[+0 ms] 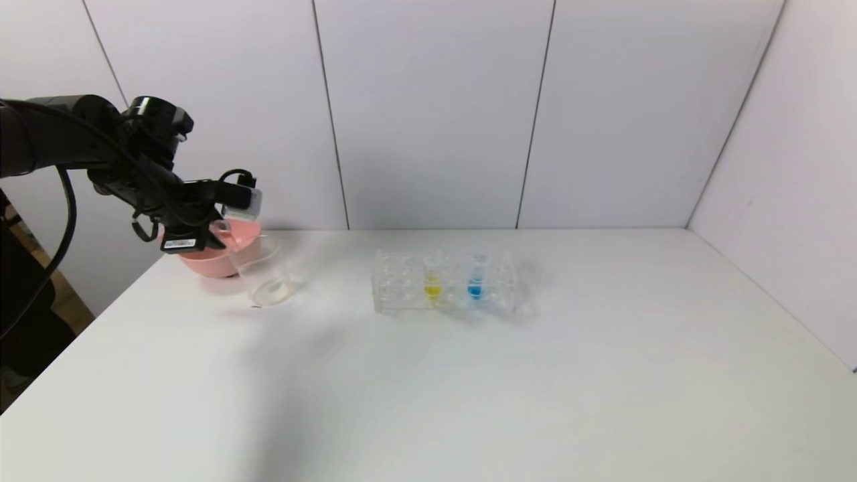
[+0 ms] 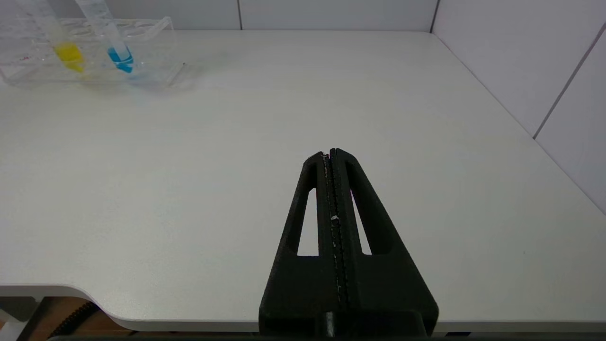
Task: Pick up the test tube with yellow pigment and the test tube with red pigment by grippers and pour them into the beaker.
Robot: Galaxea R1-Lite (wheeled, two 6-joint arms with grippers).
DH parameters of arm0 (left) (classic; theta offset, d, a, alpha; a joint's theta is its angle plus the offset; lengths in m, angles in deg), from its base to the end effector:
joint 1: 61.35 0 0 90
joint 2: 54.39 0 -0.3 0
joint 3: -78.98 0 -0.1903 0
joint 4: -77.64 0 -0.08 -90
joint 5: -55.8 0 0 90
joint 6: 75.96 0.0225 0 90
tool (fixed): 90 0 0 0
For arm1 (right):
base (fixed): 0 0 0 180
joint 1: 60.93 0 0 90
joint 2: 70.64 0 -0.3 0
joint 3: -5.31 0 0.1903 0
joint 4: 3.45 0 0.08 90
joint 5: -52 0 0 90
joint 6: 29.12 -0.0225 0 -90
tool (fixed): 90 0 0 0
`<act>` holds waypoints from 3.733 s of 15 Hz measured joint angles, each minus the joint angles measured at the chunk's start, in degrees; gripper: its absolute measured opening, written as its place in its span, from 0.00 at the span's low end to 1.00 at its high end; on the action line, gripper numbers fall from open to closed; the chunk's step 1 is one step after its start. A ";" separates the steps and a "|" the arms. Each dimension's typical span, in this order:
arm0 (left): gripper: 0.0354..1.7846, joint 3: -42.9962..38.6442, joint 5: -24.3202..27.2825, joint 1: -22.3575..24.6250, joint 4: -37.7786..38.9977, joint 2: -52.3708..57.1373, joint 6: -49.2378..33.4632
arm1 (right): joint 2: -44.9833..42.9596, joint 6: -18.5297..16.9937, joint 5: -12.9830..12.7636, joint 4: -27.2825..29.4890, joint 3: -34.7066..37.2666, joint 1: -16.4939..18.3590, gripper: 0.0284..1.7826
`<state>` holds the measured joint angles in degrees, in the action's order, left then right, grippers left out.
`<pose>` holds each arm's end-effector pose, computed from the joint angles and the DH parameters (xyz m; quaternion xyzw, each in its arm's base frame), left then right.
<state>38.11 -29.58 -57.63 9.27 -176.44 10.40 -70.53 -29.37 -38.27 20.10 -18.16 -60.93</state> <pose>0.4044 0.0245 0.2302 0.5939 0.3099 -0.3005 0.6789 -0.0228 -0.0001 0.0757 0.0022 0.0017 -0.0024 1.0000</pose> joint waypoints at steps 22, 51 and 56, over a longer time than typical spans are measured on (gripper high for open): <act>0.26 0.26 -2.19 -2.21 0.63 -1.18 -4.25 | 0.00 -0.02 0.00 0.00 0.00 0.00 0.05; 0.26 0.26 -15.09 -4.82 0.59 -1.66 -6.03 | 0.00 -0.02 0.00 0.00 0.00 0.00 0.05; 0.26 0.26 -16.25 -5.19 0.52 -1.73 -5.79 | 0.00 -0.02 0.02 0.00 0.00 0.00 0.05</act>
<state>38.37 -45.83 -62.83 9.79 -178.17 4.61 -70.53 -29.39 -38.24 20.10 -18.16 -60.93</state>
